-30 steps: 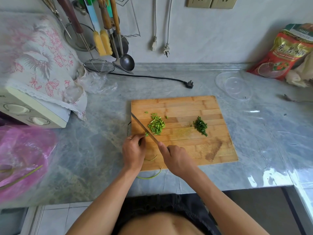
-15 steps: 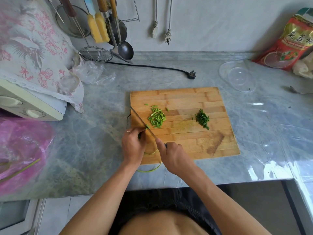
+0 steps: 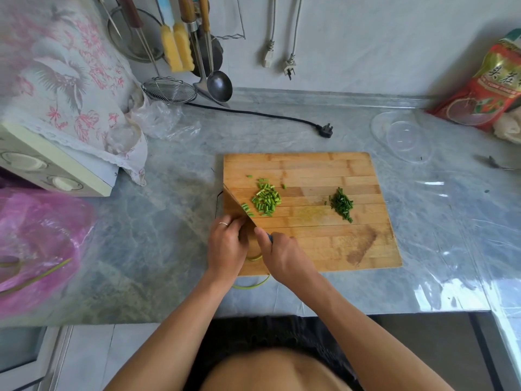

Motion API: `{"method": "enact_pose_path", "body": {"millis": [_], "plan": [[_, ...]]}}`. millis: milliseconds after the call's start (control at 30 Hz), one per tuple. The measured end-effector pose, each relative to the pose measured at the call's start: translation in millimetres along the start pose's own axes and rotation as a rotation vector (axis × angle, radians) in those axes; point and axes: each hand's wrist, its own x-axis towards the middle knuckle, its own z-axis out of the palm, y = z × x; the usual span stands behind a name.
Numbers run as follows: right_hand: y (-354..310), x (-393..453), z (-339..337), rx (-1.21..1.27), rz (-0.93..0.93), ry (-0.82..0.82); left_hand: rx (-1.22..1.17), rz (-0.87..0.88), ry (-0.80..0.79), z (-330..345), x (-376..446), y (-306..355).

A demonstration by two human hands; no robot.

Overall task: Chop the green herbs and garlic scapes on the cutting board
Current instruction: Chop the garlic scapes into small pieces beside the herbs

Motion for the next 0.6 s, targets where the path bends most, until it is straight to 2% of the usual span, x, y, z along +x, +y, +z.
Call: {"method": "enact_pose_path", "body": {"millis": [200, 433, 600], "plan": [[1.2, 8.3, -15.2, 0.147, 0.073, 0.072, 0.028, 0.064, 0.038, 0.3, -1.9, -2.2], [4.6, -5.1, -17.8, 0.161, 0.019, 0.053, -0.084, -0.018, 0.045, -4.8, 0.3, 1.7], [4.2, -19.7, -12.4, 0.137, 0.002, 0.065, -0.164, -0.179, 0.128, -5.3, 0.4, 5.5]]}}
